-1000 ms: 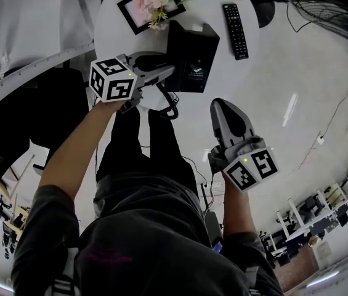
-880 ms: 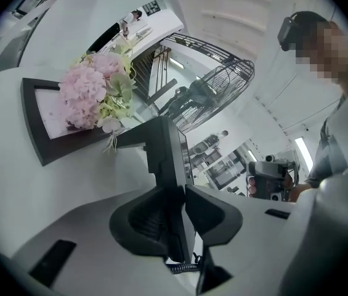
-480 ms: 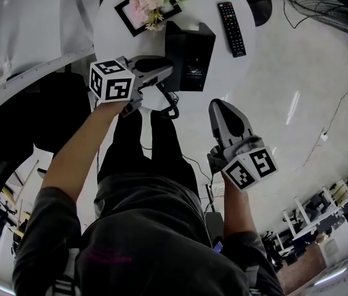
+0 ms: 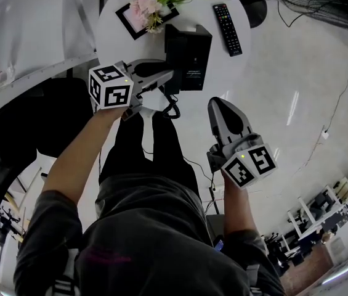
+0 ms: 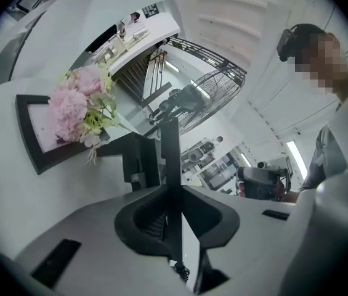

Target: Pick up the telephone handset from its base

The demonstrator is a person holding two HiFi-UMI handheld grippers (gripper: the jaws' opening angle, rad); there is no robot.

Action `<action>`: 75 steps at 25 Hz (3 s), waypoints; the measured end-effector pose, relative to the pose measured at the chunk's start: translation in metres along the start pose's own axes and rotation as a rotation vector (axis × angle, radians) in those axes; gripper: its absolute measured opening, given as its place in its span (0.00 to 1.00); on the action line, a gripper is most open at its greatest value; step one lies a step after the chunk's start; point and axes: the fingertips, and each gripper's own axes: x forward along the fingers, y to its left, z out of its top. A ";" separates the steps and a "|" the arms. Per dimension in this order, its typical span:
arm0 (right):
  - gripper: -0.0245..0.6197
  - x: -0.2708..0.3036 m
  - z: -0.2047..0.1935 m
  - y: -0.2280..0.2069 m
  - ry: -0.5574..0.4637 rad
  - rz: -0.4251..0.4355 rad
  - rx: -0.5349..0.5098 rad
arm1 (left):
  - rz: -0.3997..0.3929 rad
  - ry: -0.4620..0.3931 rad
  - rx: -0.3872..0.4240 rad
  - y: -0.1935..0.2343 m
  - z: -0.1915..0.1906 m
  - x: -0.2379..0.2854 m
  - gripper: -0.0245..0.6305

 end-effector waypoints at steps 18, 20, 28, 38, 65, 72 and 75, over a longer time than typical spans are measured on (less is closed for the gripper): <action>0.06 -0.049 0.065 0.065 -0.204 -0.009 -0.079 | -0.048 -0.122 0.215 -0.137 0.081 -0.085 0.15; 0.06 -0.055 0.072 0.075 -0.228 -0.011 -0.090 | -0.055 -0.139 0.244 -0.156 0.091 -0.097 0.15; 0.06 -0.075 0.096 0.115 -0.317 -0.019 -0.146 | -0.082 -0.209 0.379 -0.215 0.123 -0.144 0.15; 0.06 -0.102 0.115 0.161 -0.406 -0.016 -0.192 | -0.089 -0.269 0.479 -0.264 0.142 -0.191 0.15; 0.06 -0.130 0.134 0.218 -0.486 -0.025 -0.286 | -0.134 -0.314 0.619 -0.307 0.159 -0.225 0.15; 0.06 -0.128 0.132 0.217 -0.469 -0.023 -0.297 | -0.136 -0.309 0.617 -0.306 0.155 -0.224 0.15; 0.06 -0.128 0.131 0.217 -0.461 -0.021 -0.300 | -0.135 -0.309 0.614 -0.305 0.154 -0.223 0.15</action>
